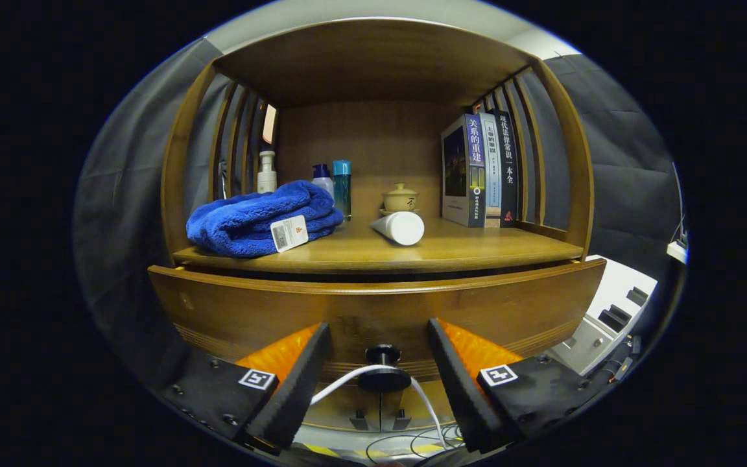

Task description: Pull open the drawer, take out the items inside it, and place them on the countertop above the cabinet.

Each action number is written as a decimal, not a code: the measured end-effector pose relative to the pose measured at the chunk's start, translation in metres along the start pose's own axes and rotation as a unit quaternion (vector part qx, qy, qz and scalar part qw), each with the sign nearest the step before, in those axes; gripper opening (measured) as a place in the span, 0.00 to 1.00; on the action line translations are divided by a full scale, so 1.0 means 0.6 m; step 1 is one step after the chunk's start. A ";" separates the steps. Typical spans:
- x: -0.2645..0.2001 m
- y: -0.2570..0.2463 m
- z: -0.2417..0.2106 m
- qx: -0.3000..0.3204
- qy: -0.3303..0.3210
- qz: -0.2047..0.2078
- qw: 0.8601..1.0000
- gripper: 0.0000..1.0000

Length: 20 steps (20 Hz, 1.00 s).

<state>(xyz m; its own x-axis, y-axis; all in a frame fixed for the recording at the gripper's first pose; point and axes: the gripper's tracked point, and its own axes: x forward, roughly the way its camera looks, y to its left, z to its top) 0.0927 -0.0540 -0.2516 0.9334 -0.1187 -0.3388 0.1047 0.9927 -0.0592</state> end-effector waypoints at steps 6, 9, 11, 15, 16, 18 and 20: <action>0.032 0.000 0.004 -0.002 0.000 -0.001 1.000 0.99; 0.044 0.000 0.005 -0.002 0.004 -0.004 1.000 0.99; 0.046 0.002 0.007 -0.004 0.005 -0.007 1.000 0.99; 0.046 0.002 0.006 -0.001 0.002 -0.007 1.000 0.99; 0.045 0.001 0.005 -0.001 0.004 -0.007 1.000 0.99; 0.044 -0.004 0.009 -0.004 0.005 -0.012 1.000 0.99; 0.032 -0.018 0.021 -0.010 0.002 -0.025 1.000 0.99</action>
<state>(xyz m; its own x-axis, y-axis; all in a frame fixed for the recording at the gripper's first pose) 0.1140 -0.0668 -0.2458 0.9254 -0.1686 -0.3393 0.1449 0.9849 -0.0942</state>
